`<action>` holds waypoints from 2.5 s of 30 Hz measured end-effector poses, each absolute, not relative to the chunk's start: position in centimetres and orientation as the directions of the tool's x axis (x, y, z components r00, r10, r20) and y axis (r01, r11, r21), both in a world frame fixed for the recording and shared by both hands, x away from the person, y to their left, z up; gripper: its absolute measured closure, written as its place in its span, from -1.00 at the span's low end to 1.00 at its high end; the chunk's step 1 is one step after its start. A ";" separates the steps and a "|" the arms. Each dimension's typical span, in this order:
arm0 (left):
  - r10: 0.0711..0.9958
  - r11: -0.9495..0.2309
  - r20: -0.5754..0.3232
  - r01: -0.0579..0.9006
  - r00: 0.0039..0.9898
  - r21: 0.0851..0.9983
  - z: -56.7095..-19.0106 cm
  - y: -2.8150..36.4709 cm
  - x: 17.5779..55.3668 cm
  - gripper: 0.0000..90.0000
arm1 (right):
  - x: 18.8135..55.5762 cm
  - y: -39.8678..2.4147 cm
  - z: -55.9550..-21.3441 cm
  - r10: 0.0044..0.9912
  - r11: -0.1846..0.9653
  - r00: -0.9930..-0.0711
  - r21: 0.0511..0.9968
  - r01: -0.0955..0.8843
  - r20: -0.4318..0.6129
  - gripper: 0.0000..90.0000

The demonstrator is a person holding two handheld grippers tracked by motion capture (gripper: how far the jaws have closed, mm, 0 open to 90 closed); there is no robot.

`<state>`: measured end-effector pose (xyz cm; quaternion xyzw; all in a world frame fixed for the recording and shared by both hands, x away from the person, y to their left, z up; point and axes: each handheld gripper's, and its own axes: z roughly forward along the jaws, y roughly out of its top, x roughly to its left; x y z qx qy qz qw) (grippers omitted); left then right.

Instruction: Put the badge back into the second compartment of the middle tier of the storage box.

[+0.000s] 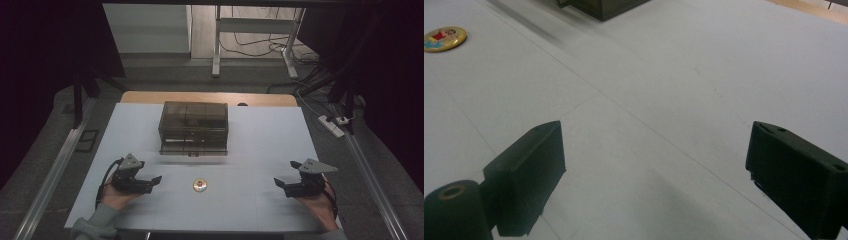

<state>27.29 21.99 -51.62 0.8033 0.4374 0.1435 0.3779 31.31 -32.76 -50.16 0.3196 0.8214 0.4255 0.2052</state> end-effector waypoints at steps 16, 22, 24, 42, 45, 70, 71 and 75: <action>0.810 -0.334 -0.098 0.592 0.578 0.734 -51.5 22.0 27.1 -0.72 | 31.2 -32.5 -50.2 0.689 0.448 -0.720 0.828 0.336 -0.081 -0.76; 0.814 -0.333 -0.091 0.590 0.573 0.735 -51.2 22.1 27.1 -0.72 | 31.4 -32.4 -50.4 0.682 0.448 -0.728 0.829 0.335 -0.074 -0.75; 0.815 -0.329 -0.093 0.589 0.571 0.738 -51.1 22.2 27.1 -0.72 | 31.4 -32.3 -50.4 0.677 0.454 -0.732 0.826 0.334 -0.076 -0.74; 0.787 -0.350 -0.086 0.557 0.611 0.753 -49.3 21.3 27.6 -0.72 | 31.3 -31.7 -50.1 0.660 0.456 -0.748 0.830 0.321 -0.073 -0.74; 0.774 -0.367 -0.081 0.548 0.629 0.752 -49.0 20.9 27.8 -0.72 | 31.3 -31.7 -50.1 0.656 0.456 -0.751 0.831 0.319 -0.071 -0.73; 0.666 -0.487 -0.056 0.490 0.744 0.723 -47.8 16.6 29.5 -0.71 | 31.1 -31.0 -50.2 0.643 0.471 -0.762 0.822 0.319 -0.074 -0.73; 0.666 -0.487 -0.056 0.490 0.744 0.723 -47.8 16.6 29.5 -0.71 | 31.1 -31.0 -50.2 0.643 0.472 -0.763 0.823 0.317 -0.075 -0.73; 0.651 -0.503 -0.052 0.481 0.757 0.718 -47.6 15.8 29.8 -0.71 | 31.1 -30.9 -50.2 0.642 0.475 -0.764 0.820 0.320 -0.074 -0.72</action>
